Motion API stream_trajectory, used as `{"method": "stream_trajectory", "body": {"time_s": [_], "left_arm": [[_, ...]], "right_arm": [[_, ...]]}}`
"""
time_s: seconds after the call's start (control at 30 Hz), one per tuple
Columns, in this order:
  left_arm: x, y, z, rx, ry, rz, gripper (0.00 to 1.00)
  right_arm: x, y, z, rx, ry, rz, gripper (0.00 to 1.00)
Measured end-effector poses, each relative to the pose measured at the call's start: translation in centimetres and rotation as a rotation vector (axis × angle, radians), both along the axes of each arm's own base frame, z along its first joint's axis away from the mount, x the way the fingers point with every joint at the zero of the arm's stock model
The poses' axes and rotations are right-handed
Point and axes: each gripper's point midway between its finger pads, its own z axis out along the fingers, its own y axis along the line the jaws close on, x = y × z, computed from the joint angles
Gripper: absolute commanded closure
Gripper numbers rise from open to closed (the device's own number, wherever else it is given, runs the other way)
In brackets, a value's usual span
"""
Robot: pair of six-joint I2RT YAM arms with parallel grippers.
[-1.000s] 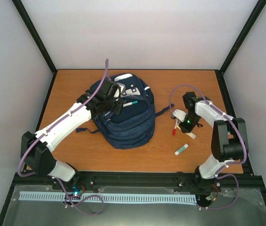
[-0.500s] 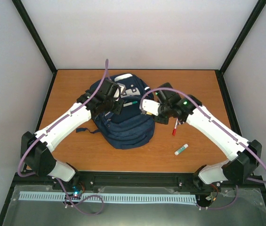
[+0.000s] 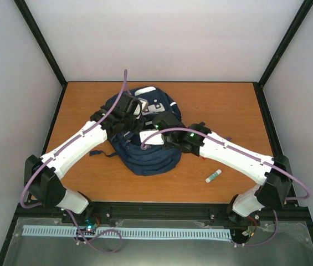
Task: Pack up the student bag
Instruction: Place the stationery in the student bag.
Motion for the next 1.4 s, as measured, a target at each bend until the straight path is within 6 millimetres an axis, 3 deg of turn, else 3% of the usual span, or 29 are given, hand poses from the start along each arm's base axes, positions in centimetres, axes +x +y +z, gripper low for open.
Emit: {"method": "stream_trajectory", "body": {"time_s": [0.33,0.4,0.57,0.7,0.93,1.1,1.13,1.17,1.23,1.33,1.4], "left_arm": [[0.0,0.0,0.2,-0.004,-0.003,-0.001,0.99],[-0.1,0.0,0.2,-0.005,-0.003,-0.001,0.99],[0.0,0.1,0.3,-0.004,-0.006,0.002,0.99],[0.1,0.2,0.3,-0.001,-0.008,0.005,0.99],[0.1,0.2,0.3,0.0,-0.01,0.007,0.99],[0.1,0.2,0.3,0.003,-0.011,0.008,0.99],[0.3,0.6,0.4,0.015,-0.023,0.023,0.99],[0.3,0.6,0.4,0.016,-0.024,0.024,0.99],[0.3,0.7,0.6,0.016,-0.029,0.026,0.99],[0.2,0.7,0.8,0.009,-0.032,0.023,0.99],[0.1,0.6,0.8,0.005,-0.031,0.019,0.99]], "right_arm": [[1.3,2.2,-2.0,-0.054,-0.111,0.09,0.87],[1.5,2.6,-1.8,-0.043,-0.126,0.103,0.83],[1.8,3.7,-2.1,-0.026,-0.146,0.126,0.61],[1.9,4.2,-2.4,-0.013,-0.159,0.135,0.53],[2.0,3.7,-2.2,0.045,-0.128,0.094,0.49],[3.0,-0.1,-0.4,0.186,-0.055,-0.072,0.4],[4.2,-4.7,1.8,0.327,0.005,-0.234,0.35],[4.2,-4.7,1.8,0.327,0.005,-0.234,0.34],[4.3,-7.1,2.9,0.423,0.049,-0.307,0.34],[3.7,-11.5,2.6,0.492,0.105,-0.433,0.32],[3.0,-13.6,1.2,0.497,0.141,-0.508,0.31]]}}
